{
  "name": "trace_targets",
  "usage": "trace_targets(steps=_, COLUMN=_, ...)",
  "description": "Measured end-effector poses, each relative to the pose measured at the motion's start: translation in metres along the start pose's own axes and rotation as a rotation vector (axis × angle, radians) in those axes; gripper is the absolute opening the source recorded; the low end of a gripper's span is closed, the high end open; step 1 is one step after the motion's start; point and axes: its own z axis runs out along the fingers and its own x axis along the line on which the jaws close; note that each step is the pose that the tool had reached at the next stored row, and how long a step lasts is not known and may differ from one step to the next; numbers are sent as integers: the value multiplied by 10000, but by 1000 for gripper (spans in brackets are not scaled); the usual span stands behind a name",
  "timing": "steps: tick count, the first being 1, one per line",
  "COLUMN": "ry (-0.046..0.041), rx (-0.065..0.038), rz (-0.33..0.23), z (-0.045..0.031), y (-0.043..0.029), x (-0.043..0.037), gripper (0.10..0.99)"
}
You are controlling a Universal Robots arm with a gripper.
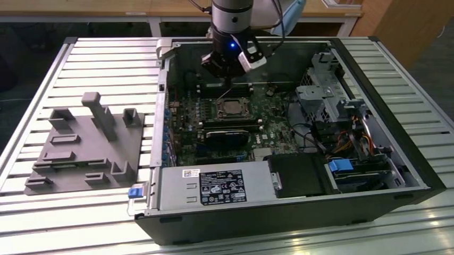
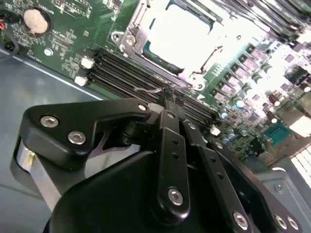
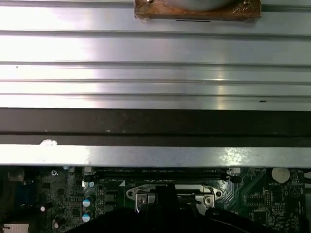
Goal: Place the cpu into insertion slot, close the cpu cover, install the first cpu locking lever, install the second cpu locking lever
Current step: 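Install the first cpu locking lever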
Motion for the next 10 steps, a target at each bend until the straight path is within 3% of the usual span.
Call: trace_targets(steps=10, ry=0, rx=7, rz=0, z=69, y=7, x=-29, gripper=106)
